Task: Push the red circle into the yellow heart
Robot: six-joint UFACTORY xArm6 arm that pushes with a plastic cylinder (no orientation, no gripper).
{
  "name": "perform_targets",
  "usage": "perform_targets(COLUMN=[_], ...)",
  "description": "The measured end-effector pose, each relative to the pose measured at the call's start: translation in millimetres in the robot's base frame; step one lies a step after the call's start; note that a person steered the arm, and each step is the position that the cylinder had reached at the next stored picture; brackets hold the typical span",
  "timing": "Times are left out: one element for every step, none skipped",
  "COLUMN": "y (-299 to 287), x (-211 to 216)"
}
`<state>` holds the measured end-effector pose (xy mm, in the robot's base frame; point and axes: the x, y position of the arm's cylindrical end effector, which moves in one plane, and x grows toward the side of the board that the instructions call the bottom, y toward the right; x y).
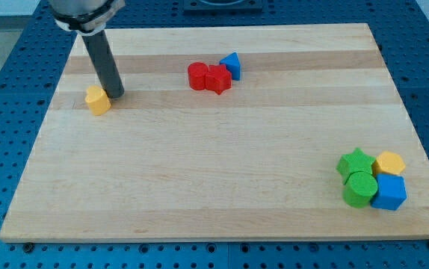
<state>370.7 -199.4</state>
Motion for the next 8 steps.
perform_targets(y=[-13.4,14.3,77.7,133.9,194.6,227.4,227.5,214.6], x=[0.0,0.0,12.3,38.0,31.8,-0.3,-16.3,-18.2])
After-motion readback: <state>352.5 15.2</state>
